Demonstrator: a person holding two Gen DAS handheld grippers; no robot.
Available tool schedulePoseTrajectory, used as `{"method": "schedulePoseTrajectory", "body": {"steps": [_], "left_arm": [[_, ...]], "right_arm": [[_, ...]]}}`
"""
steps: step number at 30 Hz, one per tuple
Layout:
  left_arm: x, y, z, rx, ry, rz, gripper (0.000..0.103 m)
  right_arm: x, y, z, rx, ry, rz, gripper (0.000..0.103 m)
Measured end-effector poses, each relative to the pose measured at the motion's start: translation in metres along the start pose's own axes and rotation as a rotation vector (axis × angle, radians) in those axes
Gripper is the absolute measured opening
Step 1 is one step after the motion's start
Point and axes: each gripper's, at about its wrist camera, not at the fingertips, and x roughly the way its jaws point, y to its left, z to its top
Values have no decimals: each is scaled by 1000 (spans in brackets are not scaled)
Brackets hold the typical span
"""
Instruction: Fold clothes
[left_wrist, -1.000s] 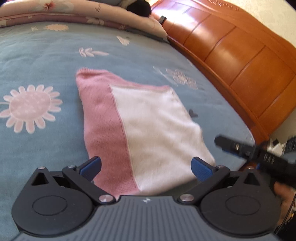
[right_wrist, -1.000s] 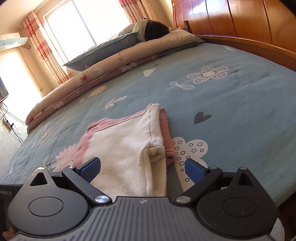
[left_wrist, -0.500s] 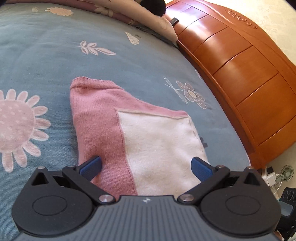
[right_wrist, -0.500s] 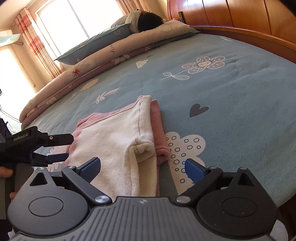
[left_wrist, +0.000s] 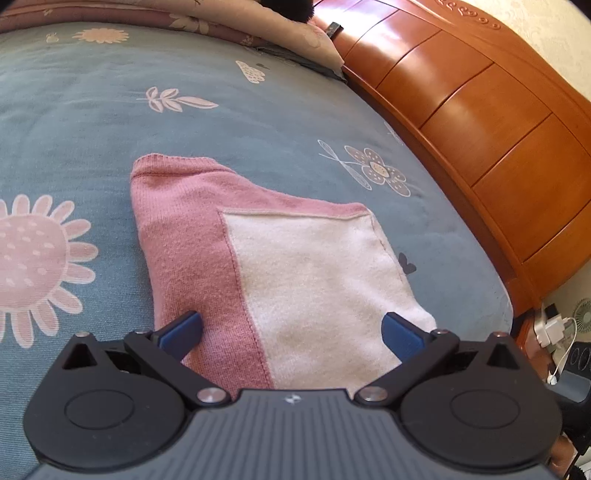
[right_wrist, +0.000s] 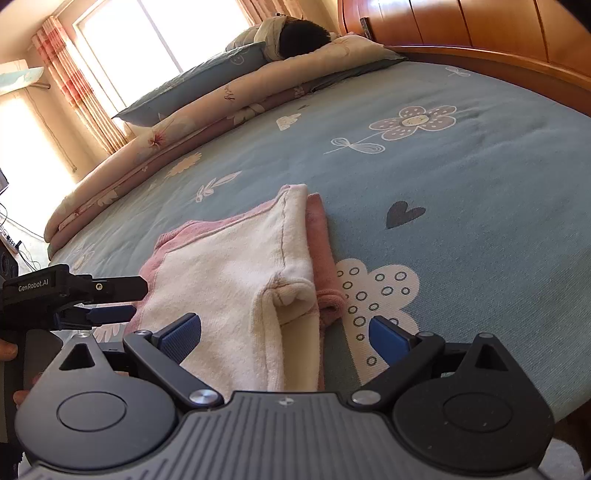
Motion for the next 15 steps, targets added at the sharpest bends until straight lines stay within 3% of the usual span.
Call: {"method": "schedulePoseTrajectory", "body": {"steps": [5, 9, 15], "left_arm": [[-22, 4, 1, -9, -35, -10, 102], [-28, 34, 4, -133, -39, -10, 102], [-11, 65, -1, -264, 21, -46, 102]], "right_arm": [[1, -10, 9, 59, 6, 83, 99], [8, -25, 24, 136, 20, 152, 100], [33, -49, 46, 214, 75, 163, 100]]}}
